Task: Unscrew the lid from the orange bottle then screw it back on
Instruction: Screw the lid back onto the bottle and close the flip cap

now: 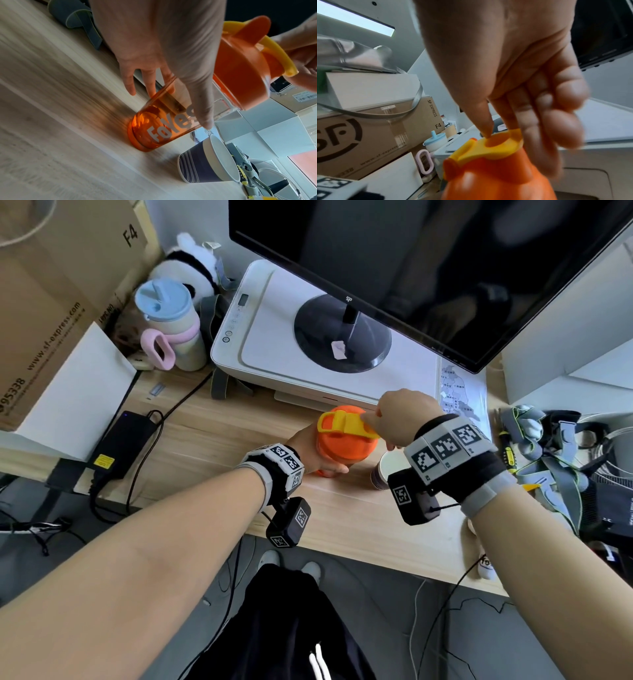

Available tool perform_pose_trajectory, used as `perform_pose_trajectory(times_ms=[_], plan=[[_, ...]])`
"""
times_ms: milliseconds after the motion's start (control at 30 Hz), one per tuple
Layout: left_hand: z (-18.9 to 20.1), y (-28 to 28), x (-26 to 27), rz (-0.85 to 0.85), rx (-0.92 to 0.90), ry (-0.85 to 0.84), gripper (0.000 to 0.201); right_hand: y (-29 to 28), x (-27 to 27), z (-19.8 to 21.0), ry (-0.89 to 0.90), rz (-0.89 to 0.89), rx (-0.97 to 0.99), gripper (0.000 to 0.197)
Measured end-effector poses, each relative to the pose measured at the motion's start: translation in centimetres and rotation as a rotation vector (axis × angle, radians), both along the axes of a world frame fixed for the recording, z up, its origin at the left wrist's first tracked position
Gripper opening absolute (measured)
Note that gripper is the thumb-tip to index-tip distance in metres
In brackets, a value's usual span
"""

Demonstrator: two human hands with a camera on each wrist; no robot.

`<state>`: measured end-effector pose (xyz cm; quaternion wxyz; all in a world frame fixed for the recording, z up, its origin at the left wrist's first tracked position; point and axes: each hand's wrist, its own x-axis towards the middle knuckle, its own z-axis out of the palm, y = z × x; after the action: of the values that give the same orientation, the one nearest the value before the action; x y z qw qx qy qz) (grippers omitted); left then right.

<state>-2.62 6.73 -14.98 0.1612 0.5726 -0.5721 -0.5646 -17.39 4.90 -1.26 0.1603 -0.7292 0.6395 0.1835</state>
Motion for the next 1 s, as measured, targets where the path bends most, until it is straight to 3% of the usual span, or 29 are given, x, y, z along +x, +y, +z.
perform_pose_trajectory(times_ms=[267,400,567,867,1000], plan=[[0.0,-0.2,-0.3,-0.029,-0.007,0.007,0.083,1.5,0.6,-0.3,0.128,0.051,0.011,0.053],[0.3,-0.4,-0.3,-0.092,-0.013,-0.040,0.085,2.0,0.7,-1.5,-0.036,0.074,-0.146,0.058],[1.0,-1.2,-0.3,-0.174,0.028,-0.112,0.083,2.5,0.1,-1.9,-0.147,0.104,-0.238,0.050],[0.7,-0.3,-0.1,-0.004,-0.035,-0.032,0.079,2.8,0.3,-2.6,-0.187,-0.042,-0.297,0.052],[0.3,0.3,-0.5,0.101,-0.012,0.044,0.086,2.7,0.1,-2.5,-0.178,-0.068,-0.299,0.054]])
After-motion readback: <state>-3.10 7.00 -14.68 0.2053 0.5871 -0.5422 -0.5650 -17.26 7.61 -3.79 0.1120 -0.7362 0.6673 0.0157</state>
